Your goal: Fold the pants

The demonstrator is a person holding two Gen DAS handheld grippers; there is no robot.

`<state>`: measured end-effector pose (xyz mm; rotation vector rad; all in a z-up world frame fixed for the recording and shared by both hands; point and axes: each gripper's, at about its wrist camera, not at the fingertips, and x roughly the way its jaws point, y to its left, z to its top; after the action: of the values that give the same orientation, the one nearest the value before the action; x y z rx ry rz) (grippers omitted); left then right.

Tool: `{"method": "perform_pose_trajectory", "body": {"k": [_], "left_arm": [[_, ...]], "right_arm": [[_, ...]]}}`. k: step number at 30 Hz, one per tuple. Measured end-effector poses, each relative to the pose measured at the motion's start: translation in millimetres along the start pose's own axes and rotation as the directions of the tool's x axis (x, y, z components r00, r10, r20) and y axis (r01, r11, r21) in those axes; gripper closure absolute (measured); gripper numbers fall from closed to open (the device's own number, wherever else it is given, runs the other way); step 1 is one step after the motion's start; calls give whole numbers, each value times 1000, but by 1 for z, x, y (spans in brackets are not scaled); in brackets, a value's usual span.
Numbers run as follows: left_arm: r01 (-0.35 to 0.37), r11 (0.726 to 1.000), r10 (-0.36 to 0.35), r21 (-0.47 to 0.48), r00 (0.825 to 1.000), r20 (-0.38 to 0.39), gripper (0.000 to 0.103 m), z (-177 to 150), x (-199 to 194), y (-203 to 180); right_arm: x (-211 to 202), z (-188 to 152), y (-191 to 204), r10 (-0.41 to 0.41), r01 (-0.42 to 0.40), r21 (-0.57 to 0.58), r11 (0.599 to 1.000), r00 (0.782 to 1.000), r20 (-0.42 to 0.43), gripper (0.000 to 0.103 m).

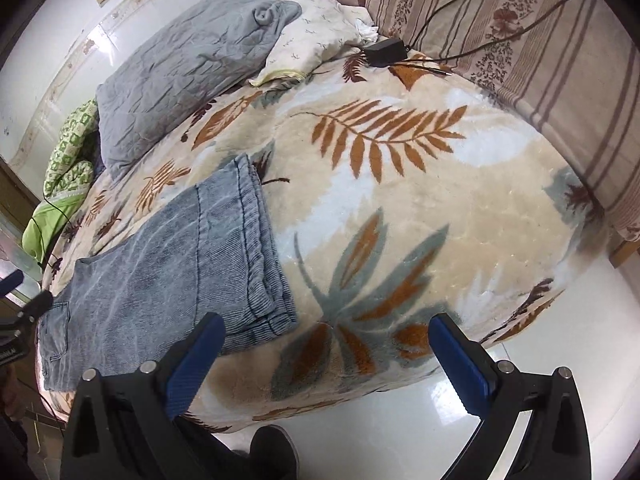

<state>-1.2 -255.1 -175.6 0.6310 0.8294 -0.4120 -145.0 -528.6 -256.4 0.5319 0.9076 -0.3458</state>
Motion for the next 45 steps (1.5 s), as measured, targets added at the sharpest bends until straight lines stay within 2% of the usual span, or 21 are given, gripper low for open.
{"method": "perform_pose_trajectory", "body": {"k": [10, 16, 21, 30, 35, 38, 40, 45], "left_arm": [[29, 1000, -29, -2, 998, -60, 0, -1, 28, -13], [73, 997, -70, 14, 989, -132, 0, -3, 56, -31], [110, 994, -105, 21, 982, -159, 0, -3, 68, -41], [90, 996, -90, -11, 979, -182, 0, -4, 84, -30], [120, 992, -124, -30, 970, -207, 0, -8, 94, -26], [123, 992, -128, -34, 969, -212, 0, -9, 93, -24], [118, 992, -123, -35, 969, -215, 0, -11, 91, -22], [115, 992, -125, -54, 966, -227, 0, -15, 89, -17]], "right_arm": [[6, 13, 10, 44, -45, -37, 998, 999, -19, 1], [14, 23, 19, 71, -72, -59, 996, 997, -27, 1], [24, 28, 22, 85, -88, -63, 994, 995, -50, 1], [49, 43, 26, 197, -198, -1, 980, 975, -104, 12], [64, 48, 27, 226, -223, 36, 974, 965, -132, 15], [66, 47, 33, 312, -305, 62, 950, 934, -174, 21], [67, 46, 38, 336, -331, 58, 942, 921, -196, 22], [69, 47, 32, 421, -402, 130, 906, 887, -192, 22]]}}
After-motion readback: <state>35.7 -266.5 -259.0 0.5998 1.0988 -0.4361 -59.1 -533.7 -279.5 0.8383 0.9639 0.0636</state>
